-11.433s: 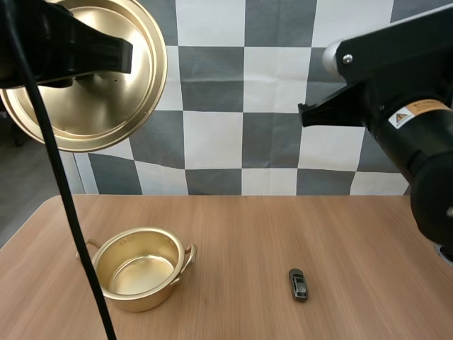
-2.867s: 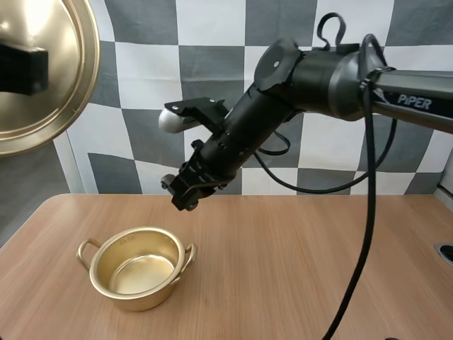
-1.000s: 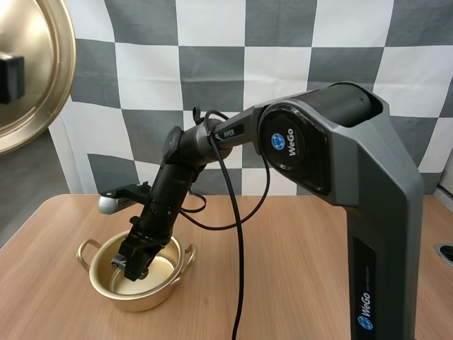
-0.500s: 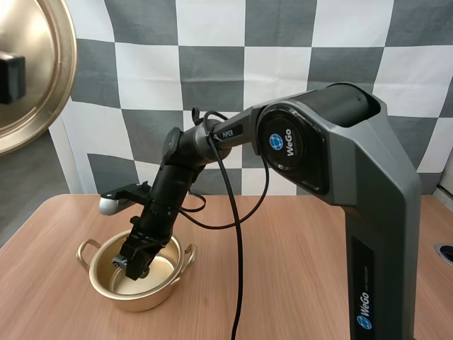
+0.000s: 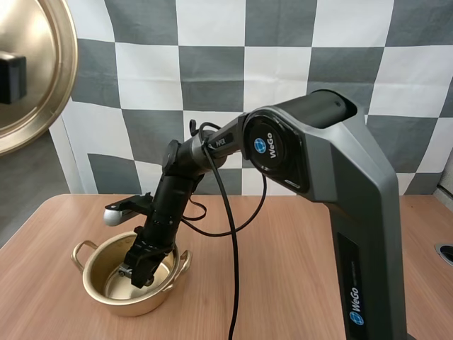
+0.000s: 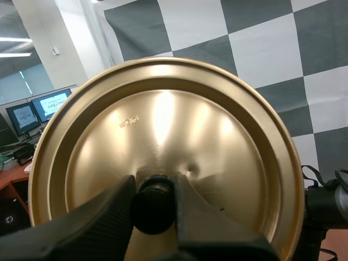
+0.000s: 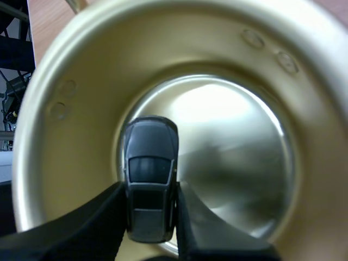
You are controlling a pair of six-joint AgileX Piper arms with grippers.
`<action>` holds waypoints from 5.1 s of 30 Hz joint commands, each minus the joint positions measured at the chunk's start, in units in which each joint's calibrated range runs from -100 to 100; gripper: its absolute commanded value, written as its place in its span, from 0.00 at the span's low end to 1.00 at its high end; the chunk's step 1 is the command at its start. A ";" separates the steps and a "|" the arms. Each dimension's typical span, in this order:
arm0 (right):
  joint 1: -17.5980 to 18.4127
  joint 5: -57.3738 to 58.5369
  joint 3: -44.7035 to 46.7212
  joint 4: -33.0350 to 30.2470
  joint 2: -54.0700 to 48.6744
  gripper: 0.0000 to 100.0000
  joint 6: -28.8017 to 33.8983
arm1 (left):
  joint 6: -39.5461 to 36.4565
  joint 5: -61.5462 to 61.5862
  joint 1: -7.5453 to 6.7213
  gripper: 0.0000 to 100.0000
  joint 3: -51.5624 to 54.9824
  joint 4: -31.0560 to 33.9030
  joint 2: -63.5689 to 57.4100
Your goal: Open the pot, put the car inside, and close it
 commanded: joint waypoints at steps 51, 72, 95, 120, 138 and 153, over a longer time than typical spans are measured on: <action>0.01 -6.60 -8.64 -0.46 -7.08 0.58 0.70 | 0.07 0.03 0.00 0.00 0.03 -0.30 0.02; -2.44 -16.94 -9.49 -32.03 -18.30 1.00 21.73 | 0.40 0.03 0.00 0.00 0.15 -1.40 0.17; -28.41 -2.48 -9.49 -15.68 -51.95 1.00 22.43 | 0.43 0.03 0.00 0.00 8.57 0.13 4.99; -28.41 4.13 -8.68 -13.03 -76.03 1.00 22.43 | 0.05 0.03 0.00 0.00 21.50 -8.84 26.99; -28.41 4.13 -8.68 -12.83 -76.13 1.00 22.43 | 0.83 -7.79 0.00 0.00 37.13 -8.32 29.33; -28.41 4.13 -8.68 -12.83 -76.13 1.00 22.43 | 0.83 -16.75 0.00 0.00 39.33 -8.78 41.50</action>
